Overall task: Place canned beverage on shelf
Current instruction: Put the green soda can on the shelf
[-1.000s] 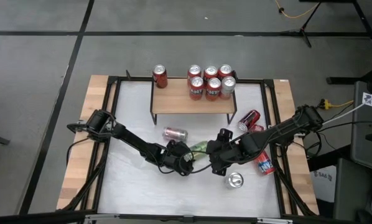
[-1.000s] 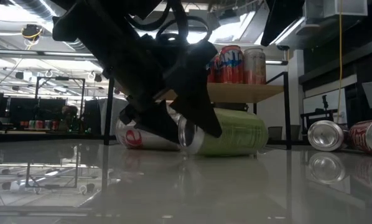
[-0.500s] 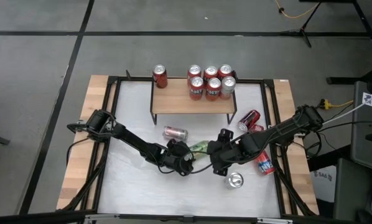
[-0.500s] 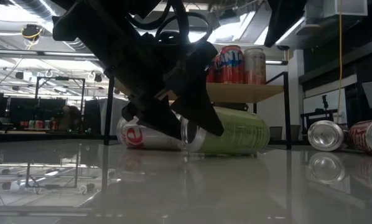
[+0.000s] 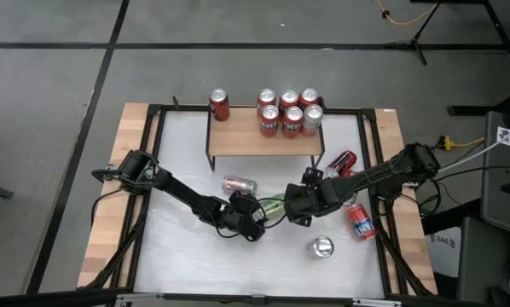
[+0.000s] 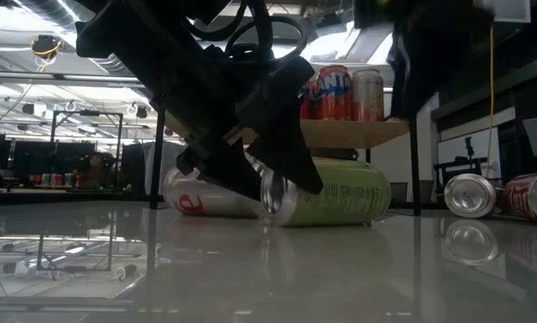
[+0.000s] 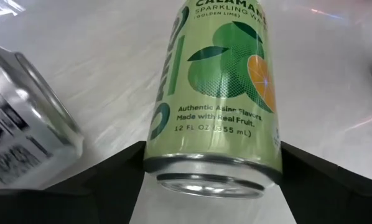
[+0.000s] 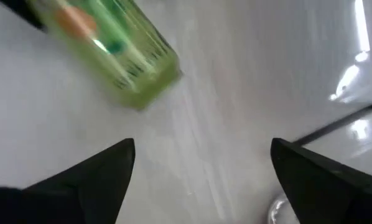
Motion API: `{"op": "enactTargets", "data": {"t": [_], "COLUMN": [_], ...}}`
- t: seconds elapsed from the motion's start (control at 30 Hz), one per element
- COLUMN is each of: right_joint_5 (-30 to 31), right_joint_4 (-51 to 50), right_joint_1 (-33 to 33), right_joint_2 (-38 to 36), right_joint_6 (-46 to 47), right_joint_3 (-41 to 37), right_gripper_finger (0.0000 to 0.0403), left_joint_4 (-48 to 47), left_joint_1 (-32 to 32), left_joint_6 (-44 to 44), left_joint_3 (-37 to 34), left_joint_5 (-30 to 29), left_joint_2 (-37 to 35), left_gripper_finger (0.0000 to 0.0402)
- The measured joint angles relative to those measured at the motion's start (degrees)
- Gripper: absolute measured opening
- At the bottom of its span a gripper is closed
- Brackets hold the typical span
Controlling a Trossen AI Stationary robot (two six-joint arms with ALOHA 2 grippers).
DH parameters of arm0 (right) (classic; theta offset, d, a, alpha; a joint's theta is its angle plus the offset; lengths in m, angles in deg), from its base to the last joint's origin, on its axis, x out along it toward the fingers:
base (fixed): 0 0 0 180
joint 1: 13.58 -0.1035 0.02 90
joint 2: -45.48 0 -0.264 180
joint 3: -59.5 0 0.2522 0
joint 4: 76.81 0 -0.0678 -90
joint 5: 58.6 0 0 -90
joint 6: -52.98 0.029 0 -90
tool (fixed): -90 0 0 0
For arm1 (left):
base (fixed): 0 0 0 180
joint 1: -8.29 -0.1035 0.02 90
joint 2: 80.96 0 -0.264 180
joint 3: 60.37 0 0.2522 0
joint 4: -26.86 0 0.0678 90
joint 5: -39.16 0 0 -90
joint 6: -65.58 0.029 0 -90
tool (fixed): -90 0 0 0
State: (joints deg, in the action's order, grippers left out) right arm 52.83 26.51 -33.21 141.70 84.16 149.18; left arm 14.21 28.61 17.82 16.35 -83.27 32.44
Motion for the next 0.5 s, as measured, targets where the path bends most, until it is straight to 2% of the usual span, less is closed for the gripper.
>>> {"op": "enactTargets", "data": {"t": [0.23,0.5], "right_joint_5": [0.51,1.05], "right_joint_4": [7.54,17.9], "right_joint_1": [2.21,2.04], "right_joint_2": [0.07,0.02], "right_joint_6": [0.0,0.01], "right_joint_3": [-8.18,-12.28], "right_gripper_finger": [0.0363,0.0363], "left_joint_4": [0.0,0.03], "left_joint_1": [0.0,0.01], "left_joint_6": [-0.02,-0.03], "left_joint_3": [0.0,0.0], "left_joint_5": [0.05,0.09], "left_joint_2": [0.0,0.0], "left_gripper_finger": [0.0324,0.0324]}}
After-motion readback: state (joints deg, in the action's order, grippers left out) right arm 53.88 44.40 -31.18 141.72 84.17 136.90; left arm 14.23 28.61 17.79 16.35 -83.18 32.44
